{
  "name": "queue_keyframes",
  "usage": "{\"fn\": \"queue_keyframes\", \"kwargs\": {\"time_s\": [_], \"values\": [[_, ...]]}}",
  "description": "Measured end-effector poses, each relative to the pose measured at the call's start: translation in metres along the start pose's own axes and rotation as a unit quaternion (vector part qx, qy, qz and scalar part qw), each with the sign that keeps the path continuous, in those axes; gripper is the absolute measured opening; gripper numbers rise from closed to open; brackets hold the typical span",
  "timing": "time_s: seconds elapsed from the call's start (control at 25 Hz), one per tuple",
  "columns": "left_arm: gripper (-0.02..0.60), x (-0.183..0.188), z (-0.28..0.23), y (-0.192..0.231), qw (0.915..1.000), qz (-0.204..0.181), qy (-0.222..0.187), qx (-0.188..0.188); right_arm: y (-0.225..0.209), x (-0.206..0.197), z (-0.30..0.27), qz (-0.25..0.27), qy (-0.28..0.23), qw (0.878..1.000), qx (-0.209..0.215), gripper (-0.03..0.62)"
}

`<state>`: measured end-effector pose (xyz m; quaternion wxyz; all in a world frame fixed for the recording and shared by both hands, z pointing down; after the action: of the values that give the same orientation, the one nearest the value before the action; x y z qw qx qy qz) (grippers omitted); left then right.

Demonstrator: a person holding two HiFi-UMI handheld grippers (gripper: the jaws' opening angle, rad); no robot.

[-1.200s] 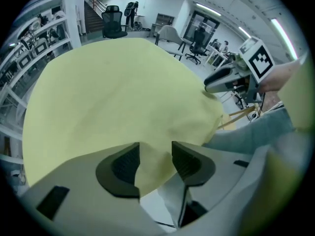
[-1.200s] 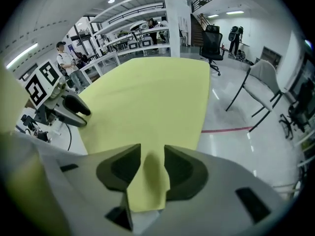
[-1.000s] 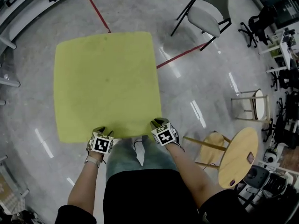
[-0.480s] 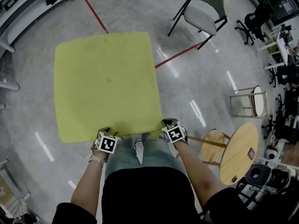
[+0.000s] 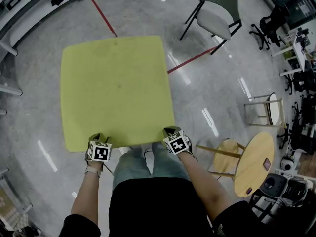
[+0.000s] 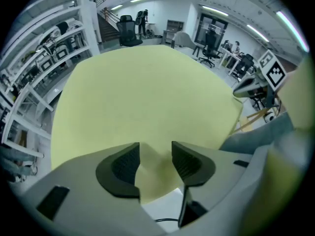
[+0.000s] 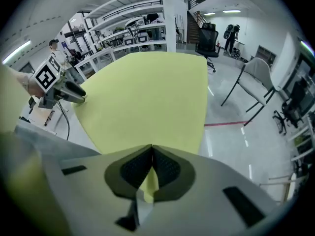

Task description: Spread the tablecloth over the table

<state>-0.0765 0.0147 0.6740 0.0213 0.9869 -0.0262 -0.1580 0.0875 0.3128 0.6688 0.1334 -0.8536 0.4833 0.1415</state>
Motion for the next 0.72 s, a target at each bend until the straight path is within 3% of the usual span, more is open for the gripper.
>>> {"fn": "queue_keyframes", "kwargs": {"time_s": [0.12, 0.28, 0.44, 0.56, 0.72], "values": [[0.199, -0.013, 0.006, 0.039, 0.9992, 0.021, -0.001, 0.034, 0.011, 0.008, -0.003, 0.029, 0.0, 1.0, 0.001, 0.011], [0.198, -0.028, 0.005, 0.052, 0.9987, 0.048, -0.009, 0.015, 0.025, 0.004, -0.006, 0.07, 0.033, 0.997, -0.001, 0.011], [0.196, -0.025, 0.008, 0.053, 0.9982, 0.058, -0.007, 0.008, 0.024, 0.002, -0.008, 0.071, 0.04, 0.997, 0.006, 0.011], [0.195, -0.027, 0.006, 0.042, 0.999, 0.044, 0.008, -0.005, 0.014, -0.001, -0.005, 0.073, 0.05, 0.996, -0.005, 0.011], [0.19, -0.027, 0.006, 0.019, 0.9997, 0.013, 0.016, -0.016, -0.007, -0.012, -0.006, 0.029, 0.05, 0.998, -0.018, 0.011]]}}
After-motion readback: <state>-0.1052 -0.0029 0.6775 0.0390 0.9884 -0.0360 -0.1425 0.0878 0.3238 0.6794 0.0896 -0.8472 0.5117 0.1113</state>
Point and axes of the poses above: the fingertips, and each gripper's own axes: z backward along the fingers, y to its left, x out of its top, the point moved 6 cm from there along z, backward along the fingers, and after that the axes turned 1 degree about y, right-handed, at the moved point
